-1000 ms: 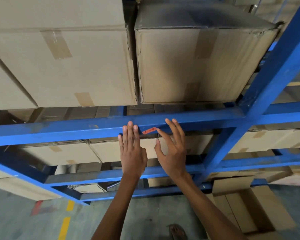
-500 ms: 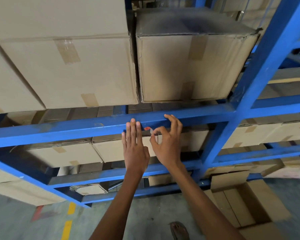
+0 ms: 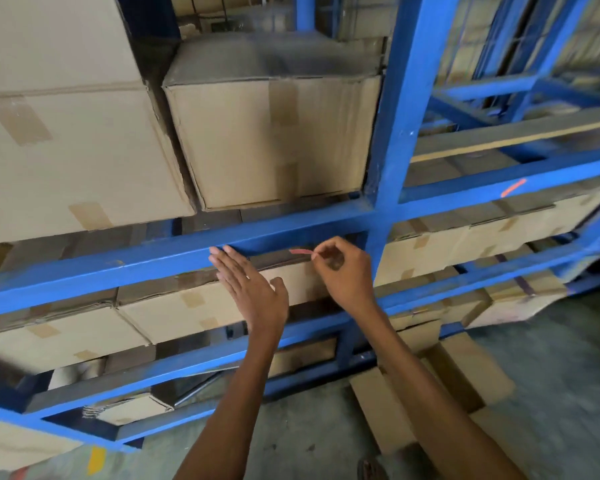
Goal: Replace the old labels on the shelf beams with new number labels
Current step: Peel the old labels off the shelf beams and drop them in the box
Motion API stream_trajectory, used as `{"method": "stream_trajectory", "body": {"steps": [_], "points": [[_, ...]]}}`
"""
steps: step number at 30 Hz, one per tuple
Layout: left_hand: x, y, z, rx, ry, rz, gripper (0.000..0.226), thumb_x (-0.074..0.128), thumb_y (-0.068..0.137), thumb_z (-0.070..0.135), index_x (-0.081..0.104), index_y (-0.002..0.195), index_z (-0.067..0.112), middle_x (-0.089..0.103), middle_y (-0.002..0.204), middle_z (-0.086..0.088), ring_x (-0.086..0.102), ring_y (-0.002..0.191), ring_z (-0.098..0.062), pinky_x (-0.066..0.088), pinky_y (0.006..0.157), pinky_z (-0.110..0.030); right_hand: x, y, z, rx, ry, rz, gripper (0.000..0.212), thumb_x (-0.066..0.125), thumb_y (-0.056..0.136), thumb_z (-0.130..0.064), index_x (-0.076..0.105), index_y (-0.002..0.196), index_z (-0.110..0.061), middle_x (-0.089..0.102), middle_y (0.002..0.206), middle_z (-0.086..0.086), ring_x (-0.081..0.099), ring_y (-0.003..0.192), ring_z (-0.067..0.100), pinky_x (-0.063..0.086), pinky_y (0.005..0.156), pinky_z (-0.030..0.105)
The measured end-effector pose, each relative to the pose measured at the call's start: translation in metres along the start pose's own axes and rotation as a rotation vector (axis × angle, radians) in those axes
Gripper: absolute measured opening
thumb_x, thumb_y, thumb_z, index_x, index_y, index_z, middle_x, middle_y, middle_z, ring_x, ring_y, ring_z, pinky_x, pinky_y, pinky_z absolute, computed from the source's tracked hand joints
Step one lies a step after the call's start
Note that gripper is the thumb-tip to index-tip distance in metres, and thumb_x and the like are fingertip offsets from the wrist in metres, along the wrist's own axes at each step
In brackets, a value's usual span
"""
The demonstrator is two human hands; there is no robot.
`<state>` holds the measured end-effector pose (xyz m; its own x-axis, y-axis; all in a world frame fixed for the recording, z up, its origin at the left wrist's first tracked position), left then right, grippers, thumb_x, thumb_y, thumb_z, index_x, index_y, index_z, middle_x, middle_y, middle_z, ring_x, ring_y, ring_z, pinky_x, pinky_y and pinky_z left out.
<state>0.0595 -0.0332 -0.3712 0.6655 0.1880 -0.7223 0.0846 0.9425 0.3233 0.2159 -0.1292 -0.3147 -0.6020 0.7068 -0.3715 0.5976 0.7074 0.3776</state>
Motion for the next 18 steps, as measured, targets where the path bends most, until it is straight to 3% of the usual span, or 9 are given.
{"method": "stream_trajectory", "body": {"steps": [2,5,11,15,18], "points": [[0.026,-0.014,0.038,-0.025,-0.069,-0.018,0.112,0.066,0.077,0.022,-0.005,0.159,-0.004,-0.009,0.169,-0.025,-0.01,0.158,-0.038,0.007,0.129,-0.05,-0.034,0.011,0.022,0.053,-0.02,0.034,0.015,0.078,0.085,-0.015,0.068,0.082,-0.026,0.069,0.074,-0.012,0.061,0.064,0.003,0.047,0.065,0.01],[0.072,-0.039,0.109,-0.02,-0.171,-0.061,0.114,0.069,0.076,0.022,-0.005,0.158,-0.006,-0.012,0.168,-0.027,-0.012,0.157,-0.039,0.007,0.129,-0.052,-0.104,0.031,0.068,0.109,-0.042,0.143,0.014,0.079,0.083,-0.016,0.069,0.079,-0.024,0.065,0.066,-0.013,0.055,0.054,0.004,0.042,0.059,0.011],[0.118,-0.061,0.176,-0.013,-0.249,-0.122,0.117,0.07,0.077,0.025,-0.008,0.158,-0.006,-0.015,0.167,-0.027,-0.015,0.156,-0.039,0.0,0.129,-0.046,-0.177,0.048,0.122,0.215,-0.074,0.251,0.013,0.08,0.081,-0.01,0.073,0.079,-0.021,0.068,0.068,-0.009,0.062,0.059,-0.005,0.046,0.063,0.01],[0.147,-0.075,0.225,0.085,-0.19,-0.17,0.112,0.064,0.075,0.026,-0.003,0.158,-0.006,-0.012,0.167,-0.029,-0.012,0.156,-0.042,0.006,0.129,-0.05,-0.221,0.052,0.165,0.301,-0.054,0.293,0.021,0.079,0.081,-0.011,0.069,0.074,-0.028,0.072,0.071,-0.009,0.07,0.067,0.008,0.056,0.069,0.027],[0.16,-0.074,0.238,0.137,-0.114,-0.164,0.111,0.061,0.075,0.027,-0.003,0.158,-0.006,-0.012,0.166,-0.03,-0.012,0.156,-0.043,0.005,0.129,-0.051,-0.236,0.051,0.19,0.365,-0.02,0.309,0.014,0.08,0.082,-0.011,0.071,0.078,-0.021,0.071,0.072,-0.007,0.069,0.068,0.006,0.055,0.069,0.023]]}}
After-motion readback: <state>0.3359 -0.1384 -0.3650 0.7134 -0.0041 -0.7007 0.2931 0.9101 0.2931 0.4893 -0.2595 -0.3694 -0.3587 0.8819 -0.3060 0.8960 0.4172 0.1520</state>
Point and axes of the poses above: each hand's wrist, its own y-axis towards the middle knuckle, its own x-axis out of the palm, z = x × y, the point moved 5 cm from there along y, towards the middle knuckle
